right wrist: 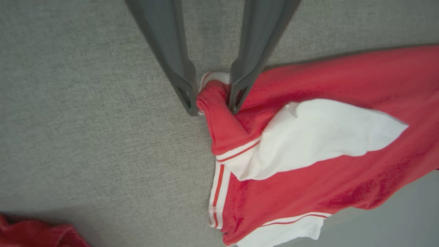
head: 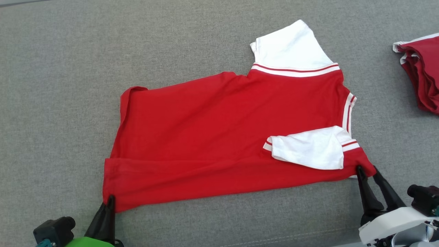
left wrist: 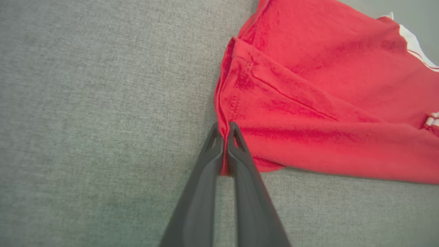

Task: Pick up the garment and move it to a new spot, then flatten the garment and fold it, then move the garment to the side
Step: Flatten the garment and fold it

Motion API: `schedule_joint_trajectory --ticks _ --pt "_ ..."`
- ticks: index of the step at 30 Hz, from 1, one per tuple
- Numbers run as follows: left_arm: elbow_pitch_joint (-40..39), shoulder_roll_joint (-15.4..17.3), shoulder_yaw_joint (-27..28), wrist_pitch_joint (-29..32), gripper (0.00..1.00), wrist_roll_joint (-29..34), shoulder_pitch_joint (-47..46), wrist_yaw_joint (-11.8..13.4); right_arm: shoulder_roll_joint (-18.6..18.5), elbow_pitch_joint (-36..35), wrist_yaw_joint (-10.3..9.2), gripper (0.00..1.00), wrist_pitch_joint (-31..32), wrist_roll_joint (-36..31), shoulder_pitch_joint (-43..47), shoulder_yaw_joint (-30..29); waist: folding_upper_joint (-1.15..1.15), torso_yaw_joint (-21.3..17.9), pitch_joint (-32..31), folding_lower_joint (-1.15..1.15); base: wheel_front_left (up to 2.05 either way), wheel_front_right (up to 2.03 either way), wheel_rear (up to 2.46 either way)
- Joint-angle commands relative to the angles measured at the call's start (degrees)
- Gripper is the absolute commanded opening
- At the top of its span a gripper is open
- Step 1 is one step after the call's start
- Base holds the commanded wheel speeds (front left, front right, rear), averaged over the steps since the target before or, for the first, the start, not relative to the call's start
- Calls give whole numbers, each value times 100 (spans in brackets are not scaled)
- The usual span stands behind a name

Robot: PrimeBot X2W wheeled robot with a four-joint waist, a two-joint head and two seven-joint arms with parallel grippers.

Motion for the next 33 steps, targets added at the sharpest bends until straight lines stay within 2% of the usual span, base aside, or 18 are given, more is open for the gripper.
schedule_joint_trajectory --ticks 1,9,14,20,29,33 --pt "90 -17 22 -118 100 10 -55 -25 -3 50 -10 100 -90 -35 -101 -55 0 12 -12 0 0 0 0" --pt "182 -66 133 -1234 100 645 -415 132 43 -382 -9 100 -486 -393 -313 -365 0 25 -137 0 0 0 0" --pt "-44 10 194 -1631 100 1059 -724 246 134 -887 -9 100 -566 -698 -507 -505 0 -10 -270 0 0 0 0" --pt "-184 81 103 -1725 100 1464 -1120 290 164 -1083 -9 100 -415 -868 -787 -345 0 -24 -345 0 0 0 0" --pt "-138 85 -17 -1671 100 1570 -1232 319 224 -981 -9 100 -397 -838 -901 -198 0 -3 -311 0 0 0 0" --pt "-154 195 -215 -1427 100 1677 -1826 145 231 -1013 -9 100 -378 -810 -994 -210 0 -3 -111 0 0 0 0"
